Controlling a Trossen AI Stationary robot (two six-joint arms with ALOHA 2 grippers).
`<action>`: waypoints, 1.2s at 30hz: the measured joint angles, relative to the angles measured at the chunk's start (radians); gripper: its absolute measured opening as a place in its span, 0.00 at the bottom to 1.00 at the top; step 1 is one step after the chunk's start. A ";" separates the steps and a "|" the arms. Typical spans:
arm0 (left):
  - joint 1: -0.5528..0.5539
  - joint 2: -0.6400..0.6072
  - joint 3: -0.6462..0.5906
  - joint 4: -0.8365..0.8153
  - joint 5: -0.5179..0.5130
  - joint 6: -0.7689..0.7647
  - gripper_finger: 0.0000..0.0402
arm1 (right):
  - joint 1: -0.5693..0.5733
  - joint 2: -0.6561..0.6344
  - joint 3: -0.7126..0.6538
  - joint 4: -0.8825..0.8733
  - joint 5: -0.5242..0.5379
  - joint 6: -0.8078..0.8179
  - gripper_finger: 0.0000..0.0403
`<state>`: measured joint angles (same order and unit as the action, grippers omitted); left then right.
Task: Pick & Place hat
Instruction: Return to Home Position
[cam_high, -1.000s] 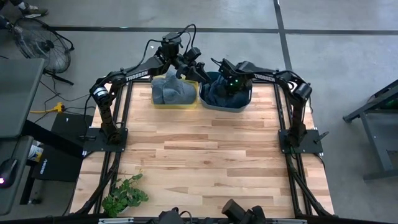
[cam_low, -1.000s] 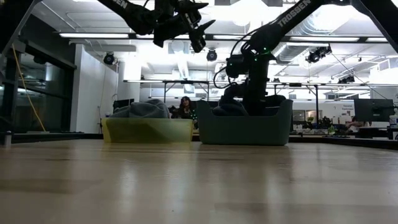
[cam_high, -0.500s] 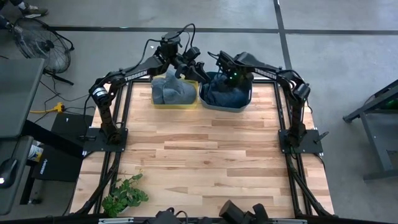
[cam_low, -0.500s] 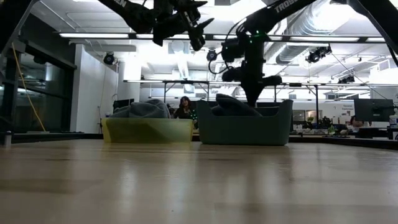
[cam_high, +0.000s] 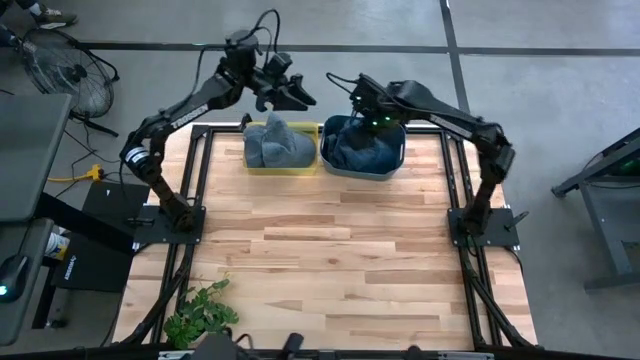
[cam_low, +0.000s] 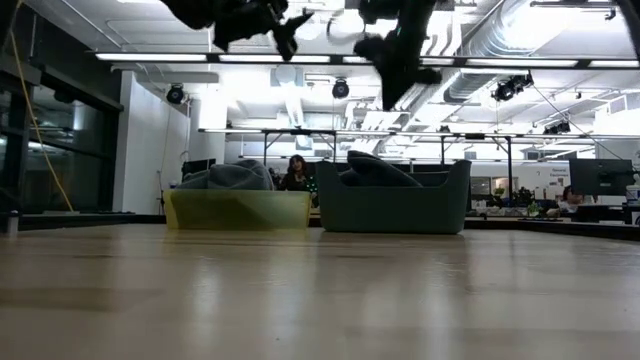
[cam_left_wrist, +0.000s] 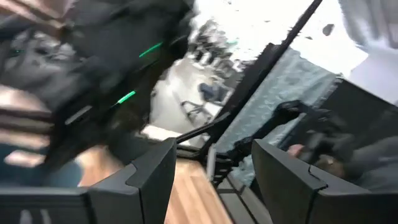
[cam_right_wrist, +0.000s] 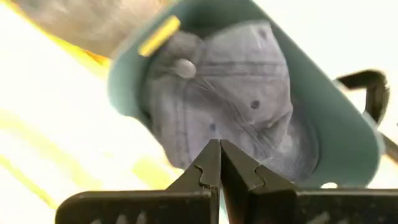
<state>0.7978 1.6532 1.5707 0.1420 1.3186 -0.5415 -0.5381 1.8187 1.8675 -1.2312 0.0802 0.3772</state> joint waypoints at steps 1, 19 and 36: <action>0.009 -0.013 0.000 -0.066 -0.011 0.041 0.52 | 0.013 -0.026 0.000 0.005 0.011 -0.008 0.00; -0.041 -0.271 -0.110 -0.908 -0.262 0.751 0.52 | 0.241 -0.638 -0.666 0.564 0.102 0.062 0.00; -0.299 -1.037 -1.078 -0.063 -0.877 -0.026 0.52 | 0.446 -1.064 -1.228 1.010 0.111 0.165 0.00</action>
<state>0.4989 0.6158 0.4924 0.0793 0.4414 -0.5676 -0.0921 0.7545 0.6397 -0.2211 0.1914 0.5426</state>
